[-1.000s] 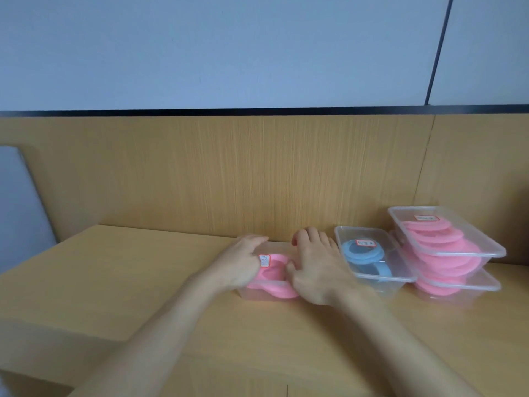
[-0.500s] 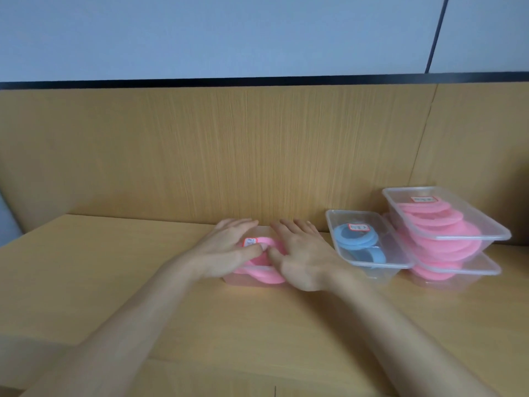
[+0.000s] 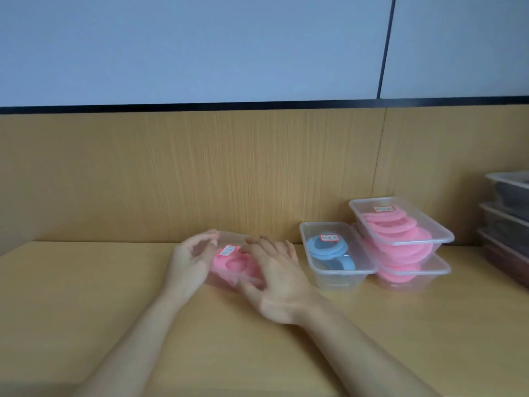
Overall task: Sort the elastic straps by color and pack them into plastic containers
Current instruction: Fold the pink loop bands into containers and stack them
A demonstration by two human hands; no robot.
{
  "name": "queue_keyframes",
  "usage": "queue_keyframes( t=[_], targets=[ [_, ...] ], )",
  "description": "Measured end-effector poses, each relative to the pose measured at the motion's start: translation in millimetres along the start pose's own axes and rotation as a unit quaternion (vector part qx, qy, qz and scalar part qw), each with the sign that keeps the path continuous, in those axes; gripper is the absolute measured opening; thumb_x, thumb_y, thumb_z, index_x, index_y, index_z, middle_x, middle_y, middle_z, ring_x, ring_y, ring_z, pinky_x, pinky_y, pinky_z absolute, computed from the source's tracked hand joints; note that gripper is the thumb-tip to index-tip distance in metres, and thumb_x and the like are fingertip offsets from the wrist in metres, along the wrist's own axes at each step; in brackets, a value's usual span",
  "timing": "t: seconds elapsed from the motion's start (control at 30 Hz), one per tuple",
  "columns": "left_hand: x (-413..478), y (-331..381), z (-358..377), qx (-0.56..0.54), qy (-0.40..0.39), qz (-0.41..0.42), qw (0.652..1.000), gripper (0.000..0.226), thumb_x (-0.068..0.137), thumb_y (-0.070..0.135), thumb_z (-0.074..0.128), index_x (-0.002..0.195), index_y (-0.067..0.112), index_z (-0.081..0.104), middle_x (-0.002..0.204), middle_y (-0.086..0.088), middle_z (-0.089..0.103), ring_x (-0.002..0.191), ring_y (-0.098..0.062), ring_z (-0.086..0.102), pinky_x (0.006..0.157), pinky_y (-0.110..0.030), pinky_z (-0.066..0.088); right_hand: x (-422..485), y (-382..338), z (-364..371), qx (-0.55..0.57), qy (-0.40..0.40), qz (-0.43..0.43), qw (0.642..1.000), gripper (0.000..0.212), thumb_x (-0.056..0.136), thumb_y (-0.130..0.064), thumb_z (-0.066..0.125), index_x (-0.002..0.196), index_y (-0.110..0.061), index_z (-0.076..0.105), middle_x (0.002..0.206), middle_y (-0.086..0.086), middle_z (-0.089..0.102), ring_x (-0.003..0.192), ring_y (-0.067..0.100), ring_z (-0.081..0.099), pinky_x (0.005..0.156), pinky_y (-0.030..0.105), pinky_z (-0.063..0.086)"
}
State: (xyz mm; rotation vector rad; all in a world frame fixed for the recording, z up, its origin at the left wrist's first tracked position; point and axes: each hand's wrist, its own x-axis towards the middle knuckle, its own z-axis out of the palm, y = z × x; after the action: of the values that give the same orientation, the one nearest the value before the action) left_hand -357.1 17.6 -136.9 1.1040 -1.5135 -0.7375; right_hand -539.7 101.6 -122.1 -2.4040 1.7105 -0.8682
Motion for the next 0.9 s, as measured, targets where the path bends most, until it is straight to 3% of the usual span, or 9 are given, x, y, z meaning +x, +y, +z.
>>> queue_keyframes(
  t=[0.1, 0.2, 0.3, 0.37, 0.5, 0.57, 0.73, 0.9],
  targets=[
    [8.4, -8.0, -3.1, -0.021, 0.067, -0.048, 0.996, 0.016, 0.103, 0.022, 0.057, 0.105, 0.016, 0.072, 0.113, 0.004, 0.071, 0.106, -0.012, 0.067, 0.08, -0.011, 0.045, -3.9, -4.8, 4.6, -0.025, -0.029, -0.043, 0.998, 0.068, 0.084, -0.052, 0.064, 0.144, -0.031, 0.04, 0.151, -0.014, 0.035, 0.147, 0.014, 0.018, 0.12, 0.061, 0.011],
    [9.1, -11.8, -7.4, -0.057, 0.08, -0.08, 0.992, 0.018, 0.102, 0.033, 0.058, 0.1, 0.018, 0.068, 0.103, -0.001, 0.073, 0.108, -0.024, 0.067, 0.094, -0.032, 0.051, -1.7, -7.4, 9.3, -0.018, -0.017, -0.057, 0.998, 0.062, 0.088, -0.037, 0.065, 0.146, -0.029, 0.043, 0.153, -0.011, 0.037, 0.147, 0.017, 0.023, 0.118, 0.051, 0.028],
    [8.5, -12.3, -9.3, -0.072, 0.057, -0.108, 0.99, 0.027, 0.106, 0.035, 0.047, 0.105, 0.018, 0.069, 0.11, -0.007, 0.073, 0.11, -0.027, 0.067, 0.105, -0.048, 0.048, -1.3, -4.4, 8.8, -0.03, 0.007, -0.065, 0.997, 0.051, 0.094, -0.033, 0.058, 0.145, -0.031, 0.048, 0.151, -0.011, 0.043, 0.145, 0.015, 0.029, 0.112, 0.045, 0.038],
    [7.8, -9.9, -9.1, -0.099, 0.055, -0.126, 0.986, 0.034, 0.108, 0.034, 0.04, 0.11, 0.014, 0.068, 0.113, -0.013, 0.073, 0.109, -0.028, 0.068, 0.102, -0.047, 0.05, -1.3, -2.2, 7.7, -0.053, 0.022, -0.074, 0.996, 0.049, 0.095, -0.035, 0.055, 0.144, -0.032, 0.05, 0.152, -0.012, 0.045, 0.144, 0.015, 0.031, 0.11, 0.044, 0.038],
    [5.4, -5.0, -8.9, -0.138, 0.042, -0.136, 0.98, 0.044, 0.11, 0.029, 0.033, 0.122, -0.001, 0.063, 0.117, -0.018, 0.071, 0.103, -0.028, 0.071, 0.081, -0.032, 0.056, -0.7, -2.7, 5.7, -0.104, 0.064, -0.096, 0.988, 0.046, 0.094, -0.038, 0.056, 0.139, -0.027, 0.057, 0.148, -0.008, 0.053, 0.14, 0.018, 0.04, 0.106, 0.047, 0.04],
    [4.3, -3.1, -9.5, -0.155, 0.042, -0.135, 0.978, 0.043, 0.109, 0.026, 0.033, 0.127, -0.003, 0.061, 0.12, -0.018, 0.069, 0.105, -0.031, 0.07, 0.08, -0.033, 0.056, -1.3, -3.7, 3.7, -0.126, 0.087, -0.11, 0.982, 0.044, 0.095, -0.037, 0.059, 0.137, -0.024, 0.06, 0.145, -0.006, 0.056, 0.137, 0.021, 0.045, 0.101, 0.049, 0.043],
    [5.2, -3.7, -9.2, -0.156, 0.037, -0.132, 0.978, 0.044, 0.111, 0.026, 0.031, 0.121, -0.005, 0.061, 0.106, -0.027, 0.07, 0.098, -0.039, 0.069, 0.083, -0.043, 0.056, -7.2, -3.6, -4.8, -0.177, 0.191, -0.122, 0.958, 0.047, 0.091, -0.036, 0.064, 0.136, -0.022, 0.062, 0.139, -0.006, 0.061, 0.13, 0.022, 0.052, 0.09, 0.047, 0.049],
    [6.2, -7.2, -6.7, -0.134, 0.028, -0.116, 0.984, 0.038, 0.111, 0.019, 0.032, 0.116, -0.007, 0.058, 0.1, -0.028, 0.068, 0.087, -0.038, 0.066, 0.072, -0.037, 0.052, -17.1, 8.7, -24.8, -0.192, 0.268, -0.088, 0.94, 0.045, 0.088, -0.032, 0.074, 0.13, -0.019, 0.067, 0.135, -0.004, 0.065, 0.125, 0.027, 0.058, 0.084, 0.05, 0.049]
  ],
)
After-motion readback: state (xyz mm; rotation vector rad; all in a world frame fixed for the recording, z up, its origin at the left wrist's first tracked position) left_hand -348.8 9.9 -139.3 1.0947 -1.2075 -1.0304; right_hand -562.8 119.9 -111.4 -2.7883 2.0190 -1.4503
